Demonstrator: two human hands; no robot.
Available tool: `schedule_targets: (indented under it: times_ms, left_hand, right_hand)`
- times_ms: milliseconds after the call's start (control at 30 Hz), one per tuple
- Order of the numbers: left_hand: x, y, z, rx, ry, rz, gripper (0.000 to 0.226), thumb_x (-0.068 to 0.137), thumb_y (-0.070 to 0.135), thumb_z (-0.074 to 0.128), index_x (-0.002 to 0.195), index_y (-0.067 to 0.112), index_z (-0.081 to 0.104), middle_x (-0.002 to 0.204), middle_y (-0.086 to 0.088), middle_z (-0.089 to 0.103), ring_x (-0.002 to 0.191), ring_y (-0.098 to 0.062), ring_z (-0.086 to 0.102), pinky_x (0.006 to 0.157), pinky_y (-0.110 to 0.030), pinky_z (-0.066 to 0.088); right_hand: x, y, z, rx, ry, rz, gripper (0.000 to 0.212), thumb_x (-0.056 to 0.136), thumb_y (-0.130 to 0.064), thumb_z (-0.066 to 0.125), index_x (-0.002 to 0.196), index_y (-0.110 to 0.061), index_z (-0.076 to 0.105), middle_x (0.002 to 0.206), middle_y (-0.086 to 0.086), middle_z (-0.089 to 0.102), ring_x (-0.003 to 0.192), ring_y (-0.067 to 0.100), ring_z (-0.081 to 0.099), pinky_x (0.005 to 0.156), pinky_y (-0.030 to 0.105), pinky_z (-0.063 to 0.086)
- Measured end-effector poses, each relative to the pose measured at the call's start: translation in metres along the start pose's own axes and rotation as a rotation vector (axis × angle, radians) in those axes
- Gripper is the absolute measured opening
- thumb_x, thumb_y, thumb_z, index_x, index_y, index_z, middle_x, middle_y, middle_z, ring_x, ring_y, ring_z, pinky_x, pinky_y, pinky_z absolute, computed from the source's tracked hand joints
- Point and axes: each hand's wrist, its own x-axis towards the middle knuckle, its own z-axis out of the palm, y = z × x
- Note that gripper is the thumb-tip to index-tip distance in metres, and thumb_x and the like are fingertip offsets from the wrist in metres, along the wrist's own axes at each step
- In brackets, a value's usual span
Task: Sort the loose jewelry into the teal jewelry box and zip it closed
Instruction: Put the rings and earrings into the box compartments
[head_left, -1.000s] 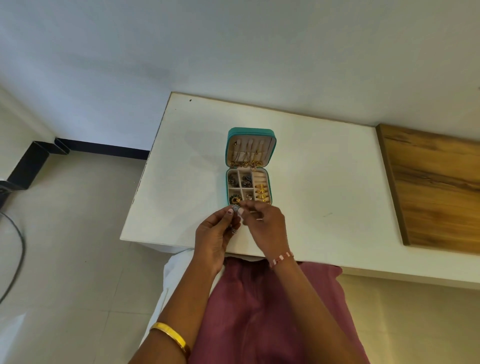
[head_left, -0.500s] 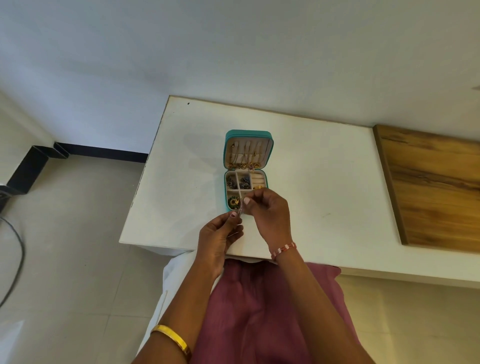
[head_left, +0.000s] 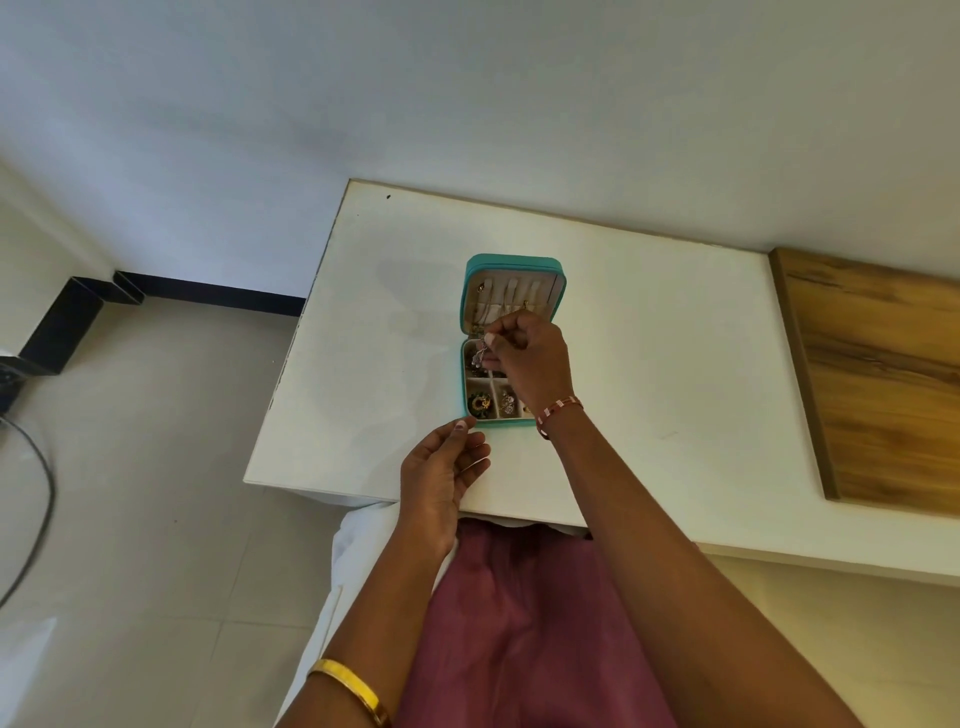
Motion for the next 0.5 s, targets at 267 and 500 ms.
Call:
schedule_targets:
  times_ms: [267, 500]
  left_hand:
    - [0.0, -0.001, 0.0, 0.028, 0.028, 0.043, 0.013, 0.089, 0.006, 0.053, 0.088, 0.011, 0.066, 0.063, 0.001, 0.069, 0.06, -0.01, 0.066, 0.062, -0.022, 0.057]
    - [0.0, -0.003, 0.0, 0.069, 0.049, 0.08, 0.011, 0.087, 0.007, 0.056, 0.089, 0.01, 0.066, 0.068, -0.002, 0.068, 0.063, -0.011, 0.064, 0.063, -0.022, 0.057]
  right_hand:
    - [0.003, 0.011, 0.001, -0.129, -0.028, -0.027, 0.017, 0.083, 0.004, 0.058, 0.097, -0.001, 0.066, 0.099, 0.014, 0.068, 0.086, 0.026, 0.067, 0.073, 0.027, 0.057]
    - [-0.012, 0.011, -0.027, -0.08, 0.131, -0.09, 0.016, 0.085, 0.005, 0.054, 0.091, -0.003, 0.067, 0.087, 0.006, 0.065, 0.065, 0.017, 0.065, 0.058, 0.016, 0.055]
